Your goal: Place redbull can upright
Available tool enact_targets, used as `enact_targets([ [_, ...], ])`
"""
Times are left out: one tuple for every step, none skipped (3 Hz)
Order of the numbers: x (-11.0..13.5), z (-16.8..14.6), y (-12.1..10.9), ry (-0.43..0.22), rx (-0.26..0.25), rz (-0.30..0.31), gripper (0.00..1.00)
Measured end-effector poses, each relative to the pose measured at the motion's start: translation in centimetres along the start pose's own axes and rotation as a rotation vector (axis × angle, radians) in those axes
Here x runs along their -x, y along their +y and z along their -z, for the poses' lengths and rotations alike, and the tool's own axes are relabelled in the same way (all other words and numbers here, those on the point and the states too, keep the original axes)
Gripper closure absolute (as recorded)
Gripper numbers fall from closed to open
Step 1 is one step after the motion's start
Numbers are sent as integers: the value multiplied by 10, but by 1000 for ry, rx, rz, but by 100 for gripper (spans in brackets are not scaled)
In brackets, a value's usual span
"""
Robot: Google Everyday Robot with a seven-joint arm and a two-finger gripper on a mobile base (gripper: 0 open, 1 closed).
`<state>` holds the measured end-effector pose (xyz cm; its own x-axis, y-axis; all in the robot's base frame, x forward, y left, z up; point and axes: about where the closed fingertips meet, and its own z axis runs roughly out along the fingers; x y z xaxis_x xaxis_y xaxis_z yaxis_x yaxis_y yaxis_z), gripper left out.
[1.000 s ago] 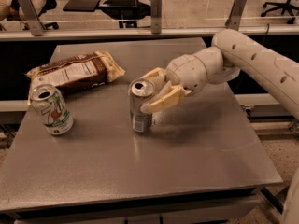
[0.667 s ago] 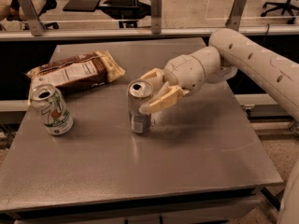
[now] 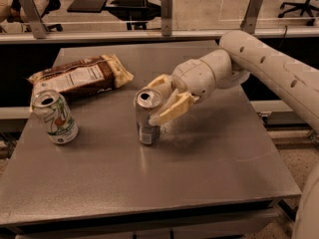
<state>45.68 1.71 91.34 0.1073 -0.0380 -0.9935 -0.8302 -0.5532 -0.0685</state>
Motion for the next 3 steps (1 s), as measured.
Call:
enact_targets([
  [-1,-2,-7,6,-24,1,5],
  [-1,-3,-13,10,-41,2,0],
  [-1,-3,-14,10,-42,2,0],
])
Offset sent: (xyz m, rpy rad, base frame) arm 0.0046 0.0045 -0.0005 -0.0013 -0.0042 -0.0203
